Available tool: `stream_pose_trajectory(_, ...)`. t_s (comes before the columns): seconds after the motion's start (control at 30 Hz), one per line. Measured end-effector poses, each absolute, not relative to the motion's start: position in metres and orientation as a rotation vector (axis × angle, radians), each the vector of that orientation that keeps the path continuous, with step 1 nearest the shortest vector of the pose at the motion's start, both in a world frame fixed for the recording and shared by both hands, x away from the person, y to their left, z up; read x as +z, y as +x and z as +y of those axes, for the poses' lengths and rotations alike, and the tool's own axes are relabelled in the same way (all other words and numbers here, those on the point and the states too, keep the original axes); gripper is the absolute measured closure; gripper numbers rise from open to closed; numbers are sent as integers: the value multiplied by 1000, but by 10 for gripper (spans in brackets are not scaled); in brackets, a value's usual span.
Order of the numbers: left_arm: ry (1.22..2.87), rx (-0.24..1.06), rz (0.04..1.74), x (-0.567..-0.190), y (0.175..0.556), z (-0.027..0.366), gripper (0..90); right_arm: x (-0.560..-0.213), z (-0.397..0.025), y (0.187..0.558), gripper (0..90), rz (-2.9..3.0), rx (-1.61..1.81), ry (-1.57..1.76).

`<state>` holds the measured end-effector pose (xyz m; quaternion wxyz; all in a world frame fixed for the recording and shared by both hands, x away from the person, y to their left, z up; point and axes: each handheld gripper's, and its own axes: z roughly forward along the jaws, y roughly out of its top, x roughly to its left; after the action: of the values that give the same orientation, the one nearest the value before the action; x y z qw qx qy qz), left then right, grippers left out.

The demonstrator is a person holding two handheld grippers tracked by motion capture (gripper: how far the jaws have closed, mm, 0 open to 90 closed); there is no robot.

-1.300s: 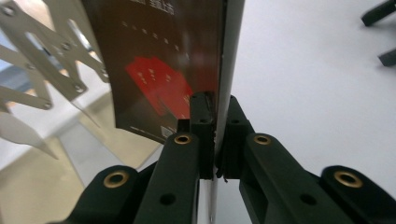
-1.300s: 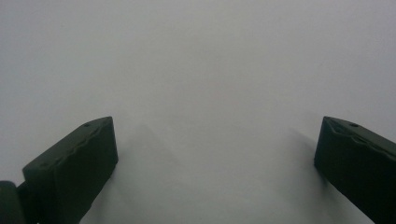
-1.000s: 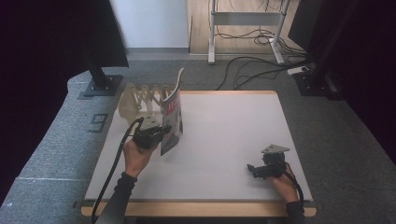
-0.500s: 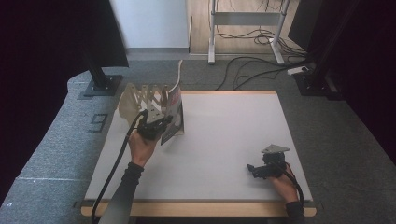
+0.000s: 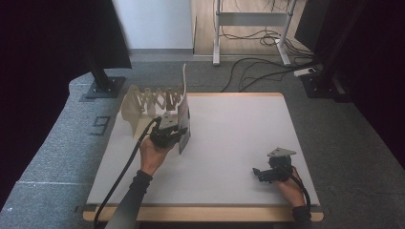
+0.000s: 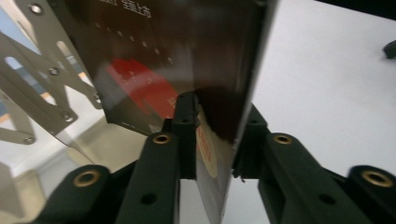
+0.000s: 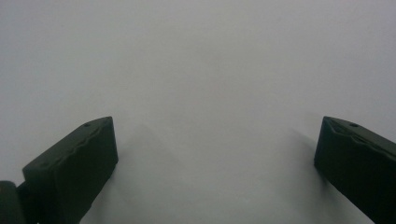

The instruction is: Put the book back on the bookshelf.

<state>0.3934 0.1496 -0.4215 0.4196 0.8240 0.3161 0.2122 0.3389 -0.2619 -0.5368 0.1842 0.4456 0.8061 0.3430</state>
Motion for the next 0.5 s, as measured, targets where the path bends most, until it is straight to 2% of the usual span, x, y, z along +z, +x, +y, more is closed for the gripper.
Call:
stream_pose_trajectory(0.17, 2066, 510, 766, -419, 390, 150, 587, -537, -262, 339, 0, 2273, 967, 1257)
stream_pose_trajectory(0.4, 2080, 541, 735, -416, 385, 149, 483, -537, -262, 339, 0, 2273, 967, 1257)
stream_pose_trajectory(0.47, 2089, 588, 715, -416, 383, 147, 481, -537, -262, 339, 0, 2273, 966, 1256)
stream_pose_trajectory(0.5, 2096, 602, 706, -415, 382, 147, 524, -537, -262, 339, 0, 2273, 966, 1255)
